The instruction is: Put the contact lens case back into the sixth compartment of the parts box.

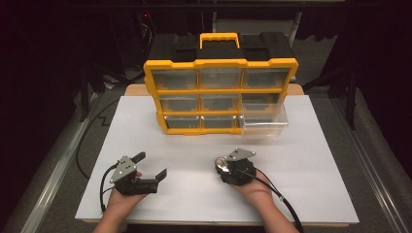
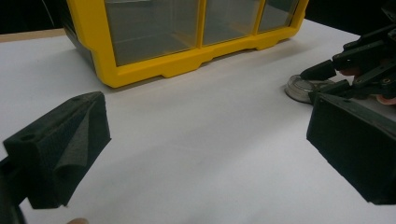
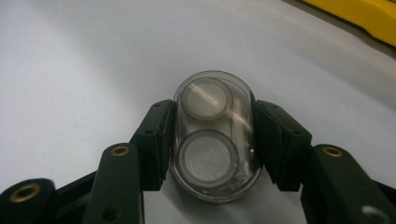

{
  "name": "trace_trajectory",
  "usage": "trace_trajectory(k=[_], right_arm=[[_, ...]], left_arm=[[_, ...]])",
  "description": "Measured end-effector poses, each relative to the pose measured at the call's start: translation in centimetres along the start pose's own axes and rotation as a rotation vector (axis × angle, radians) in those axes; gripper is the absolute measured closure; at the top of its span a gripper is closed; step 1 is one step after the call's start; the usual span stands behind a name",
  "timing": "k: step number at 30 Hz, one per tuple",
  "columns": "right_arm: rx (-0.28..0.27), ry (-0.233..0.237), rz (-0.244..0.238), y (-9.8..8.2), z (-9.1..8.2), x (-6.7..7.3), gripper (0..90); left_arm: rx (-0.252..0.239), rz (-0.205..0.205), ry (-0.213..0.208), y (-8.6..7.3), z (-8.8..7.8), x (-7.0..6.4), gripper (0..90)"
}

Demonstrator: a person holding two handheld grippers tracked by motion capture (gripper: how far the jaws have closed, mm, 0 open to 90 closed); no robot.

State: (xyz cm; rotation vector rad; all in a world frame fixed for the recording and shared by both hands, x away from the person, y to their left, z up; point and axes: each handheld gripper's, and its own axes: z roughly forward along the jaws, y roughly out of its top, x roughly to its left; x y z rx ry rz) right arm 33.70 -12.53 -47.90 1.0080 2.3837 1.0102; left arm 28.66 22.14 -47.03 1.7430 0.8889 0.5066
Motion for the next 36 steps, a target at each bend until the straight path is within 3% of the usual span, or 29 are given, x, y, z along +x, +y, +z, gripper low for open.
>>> trace_trajectory(k=[7, 14, 25, 30, 36], right_arm=[[-0.016, -0.014, -0.042, 0.1, -0.4, 0.2, 50.1], [-0.036, 0.019, -0.042, -0.1, -1.8, 0.2, 50.1], [-0.072, 0.048, -0.004, -1.1, -4.5, -0.9, 50.0], [-0.099, 0.04, 0.015, -1.4, -6.3, -1.8, 50.0], [-0.086, 0.02, 0.017, -2.8, -7.6, -2.7, 50.0]], left_arm=[[-0.004, -0.001, -0.001, 0.0, 0.0, 0.0, 0.7], [-0.001, 0.001, 0.0, 0.0, 0.0, 0.0, 0.7], [-0.005, -0.001, 0.004, 0.0, 0.0, 0.1, 0.7], [-0.014, -0.007, 0.008, 0.0, -0.1, 0.2, 0.7], [-0.02, -0.007, 0.012, 0.1, -0.2, 0.2, 0.7]])
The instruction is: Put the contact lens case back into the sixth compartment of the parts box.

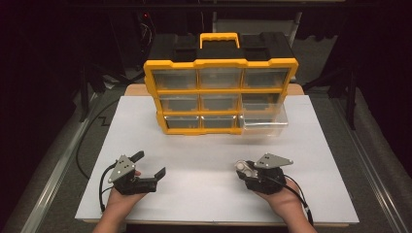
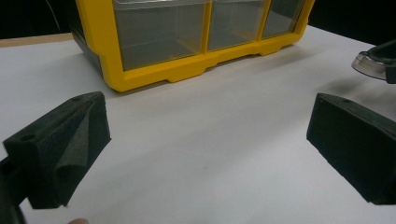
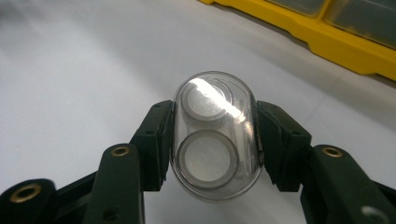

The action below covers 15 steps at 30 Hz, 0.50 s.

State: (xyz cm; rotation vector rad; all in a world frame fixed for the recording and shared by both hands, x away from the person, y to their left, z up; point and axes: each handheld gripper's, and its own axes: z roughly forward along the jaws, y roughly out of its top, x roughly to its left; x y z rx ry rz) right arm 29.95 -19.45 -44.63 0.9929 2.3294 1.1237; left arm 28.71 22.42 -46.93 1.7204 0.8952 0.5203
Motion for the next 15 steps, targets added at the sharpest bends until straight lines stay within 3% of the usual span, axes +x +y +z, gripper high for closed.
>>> trace_trajectory(k=[15], right_arm=[[0.014, -0.042, 0.043, -2.4, -2.6, -2.6, 50.1]], left_arm=[[0.002, 0.004, 0.003, 0.0, 0.0, 0.0, 0.7]])
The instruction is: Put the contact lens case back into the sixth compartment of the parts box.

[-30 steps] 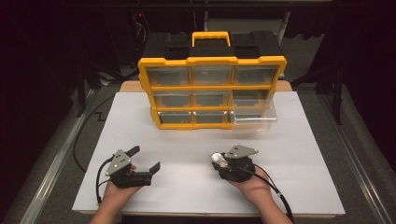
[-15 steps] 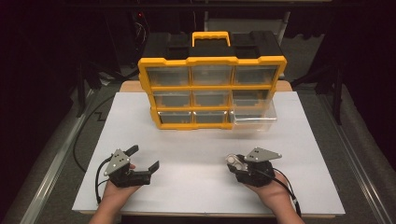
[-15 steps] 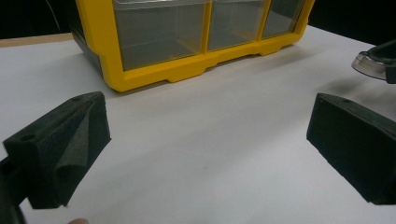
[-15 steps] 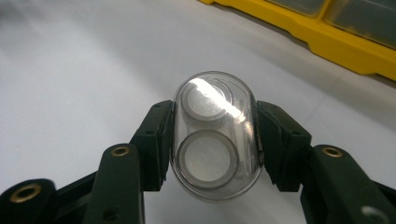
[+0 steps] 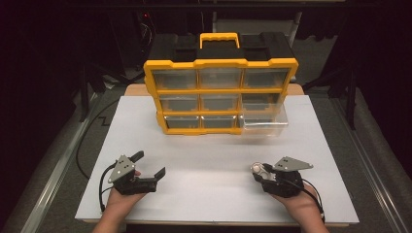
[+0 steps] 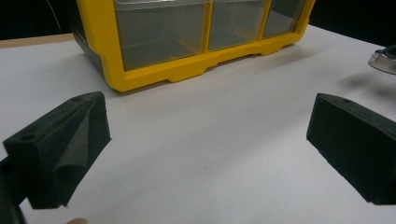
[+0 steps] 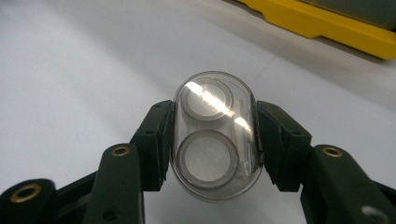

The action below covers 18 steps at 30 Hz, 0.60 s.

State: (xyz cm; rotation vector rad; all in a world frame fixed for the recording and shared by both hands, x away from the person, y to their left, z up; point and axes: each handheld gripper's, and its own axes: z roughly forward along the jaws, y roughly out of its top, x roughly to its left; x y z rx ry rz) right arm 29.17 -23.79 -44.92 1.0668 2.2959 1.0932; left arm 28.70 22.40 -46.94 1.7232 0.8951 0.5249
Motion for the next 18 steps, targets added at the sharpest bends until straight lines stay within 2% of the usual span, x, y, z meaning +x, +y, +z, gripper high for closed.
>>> trace_trajectory(k=[8, 18], right_arm=[[0.003, -0.02, 0.032, -1.2, -1.2, -1.4, 50.1], [0.021, 0.011, -0.001, -0.9, -0.3, -0.6, 50.1]], left_arm=[[0.007, 0.01, -0.004, 0.0, 0.1, -0.1, 0.7], [0.008, 0.021, -0.007, 0.0, 0.2, -0.3, 0.7]])
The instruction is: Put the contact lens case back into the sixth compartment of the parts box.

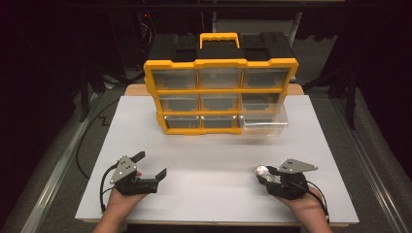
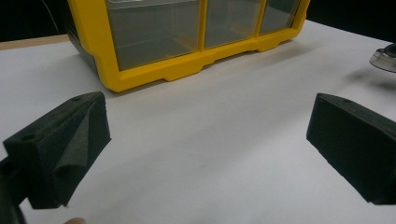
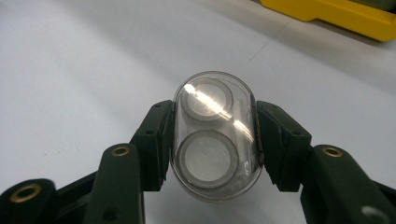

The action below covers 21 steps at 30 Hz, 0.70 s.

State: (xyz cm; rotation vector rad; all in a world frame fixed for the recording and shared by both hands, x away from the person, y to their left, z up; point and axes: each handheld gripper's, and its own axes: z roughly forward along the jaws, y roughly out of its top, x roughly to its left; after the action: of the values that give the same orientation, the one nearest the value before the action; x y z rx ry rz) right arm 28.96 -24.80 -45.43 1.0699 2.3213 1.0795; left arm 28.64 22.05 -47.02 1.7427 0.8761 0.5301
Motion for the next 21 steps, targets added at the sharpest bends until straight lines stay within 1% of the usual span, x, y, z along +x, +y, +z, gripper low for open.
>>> trace_trajectory(k=[4, 8, 10, 13, 15, 19, 21], right_arm=[[0.004, 0.003, 0.002, 0.2, 0.1, 0.0, 50.0], [0.008, 0.004, 0.014, 0.8, 0.1, 0.0, 50.0], [0.018, -0.002, 0.005, 1.1, 0.2, 0.0, 50.0], [0.03, 0.001, -0.002, 1.4, 0.4, 0.1, 50.0], [0.048, 0.012, -0.002, 1.6, 0.5, 0.1, 50.1], [0.095, 0.019, 0.008, 1.7, 0.7, -0.2, 50.0], [0.121, 0.015, 0.0, 1.9, 0.8, -0.3, 50.0]], left_arm=[[0.004, 0.005, 0.001, 0.0, 0.0, 0.1, 0.7], [0.001, 0.0, 0.002, 0.0, 0.0, 0.2, 0.7], [-0.001, 0.0, 0.0, 0.0, 0.0, 0.2, 0.7], [0.001, -0.001, -0.002, 0.0, 0.0, 0.2, 0.7], [-0.002, -0.007, -0.007, 0.0, 0.1, 0.2, 0.7], [0.01, 0.001, -0.005, -0.1, 0.2, 0.2, 0.7], [0.01, -0.001, -0.003, -0.1, 0.2, 0.2, 0.7]])
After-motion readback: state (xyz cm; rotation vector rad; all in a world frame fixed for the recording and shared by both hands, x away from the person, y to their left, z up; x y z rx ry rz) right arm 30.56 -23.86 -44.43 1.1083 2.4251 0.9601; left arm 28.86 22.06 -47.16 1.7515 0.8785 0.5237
